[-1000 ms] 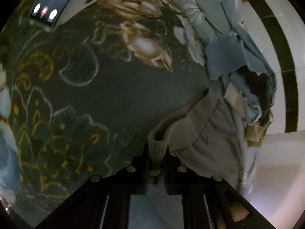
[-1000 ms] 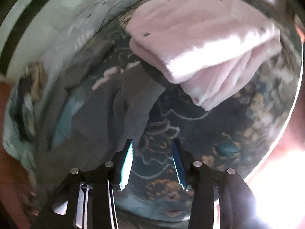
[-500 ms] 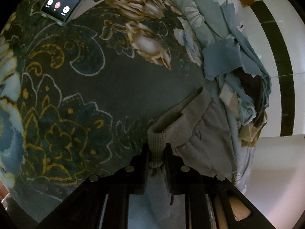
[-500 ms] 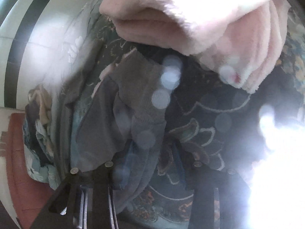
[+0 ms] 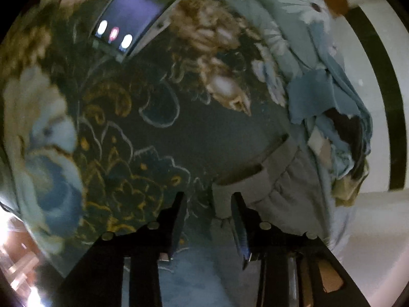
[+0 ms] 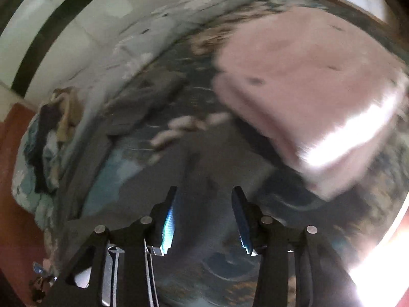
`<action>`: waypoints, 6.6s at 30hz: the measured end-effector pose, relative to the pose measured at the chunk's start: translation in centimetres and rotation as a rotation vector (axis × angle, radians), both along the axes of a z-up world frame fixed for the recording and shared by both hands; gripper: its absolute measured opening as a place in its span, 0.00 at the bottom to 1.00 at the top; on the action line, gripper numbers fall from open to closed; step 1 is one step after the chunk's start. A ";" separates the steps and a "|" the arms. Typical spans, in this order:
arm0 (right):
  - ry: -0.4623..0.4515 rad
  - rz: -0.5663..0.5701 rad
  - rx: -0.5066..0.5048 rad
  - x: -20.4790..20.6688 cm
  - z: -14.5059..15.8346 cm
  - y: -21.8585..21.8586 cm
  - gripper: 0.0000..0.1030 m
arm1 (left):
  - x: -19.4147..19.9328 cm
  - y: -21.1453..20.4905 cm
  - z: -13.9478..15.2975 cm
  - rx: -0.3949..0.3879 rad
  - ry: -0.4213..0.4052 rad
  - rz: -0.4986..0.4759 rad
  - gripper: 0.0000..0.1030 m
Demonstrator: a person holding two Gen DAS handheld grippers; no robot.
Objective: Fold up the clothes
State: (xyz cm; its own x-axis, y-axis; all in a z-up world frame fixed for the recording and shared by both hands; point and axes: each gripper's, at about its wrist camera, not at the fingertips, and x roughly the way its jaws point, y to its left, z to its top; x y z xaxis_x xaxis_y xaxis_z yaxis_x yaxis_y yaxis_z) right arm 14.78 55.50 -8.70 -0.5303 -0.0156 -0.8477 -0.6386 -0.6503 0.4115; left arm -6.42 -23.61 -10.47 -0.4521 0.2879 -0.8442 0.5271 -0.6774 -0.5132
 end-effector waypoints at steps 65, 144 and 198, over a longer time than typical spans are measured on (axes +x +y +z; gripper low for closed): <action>-0.063 -0.156 -0.109 -17.9 -5.0 15.2 0.08 | -9.8 38.4 -3.2 -0.378 0.052 -1.068 0.33; 0.020 -0.036 -0.183 -28.0 1.7 4.8 0.04 | -21.0 13.4 -3.0 0.297 0.047 -0.046 0.09; 0.037 -0.261 -0.341 -21.2 -6.3 6.1 0.11 | -11.0 12.0 -8.1 0.170 -0.031 0.056 0.59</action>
State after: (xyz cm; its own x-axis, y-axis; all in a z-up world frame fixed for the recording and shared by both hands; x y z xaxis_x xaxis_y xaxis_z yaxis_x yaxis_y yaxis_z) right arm -6.44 61.62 -15.04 -0.5832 -0.1528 -0.7978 -0.7448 -0.2913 0.6003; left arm -17.39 -11.65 -18.54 -0.4455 0.4031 -0.7994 0.5789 -0.5514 -0.6007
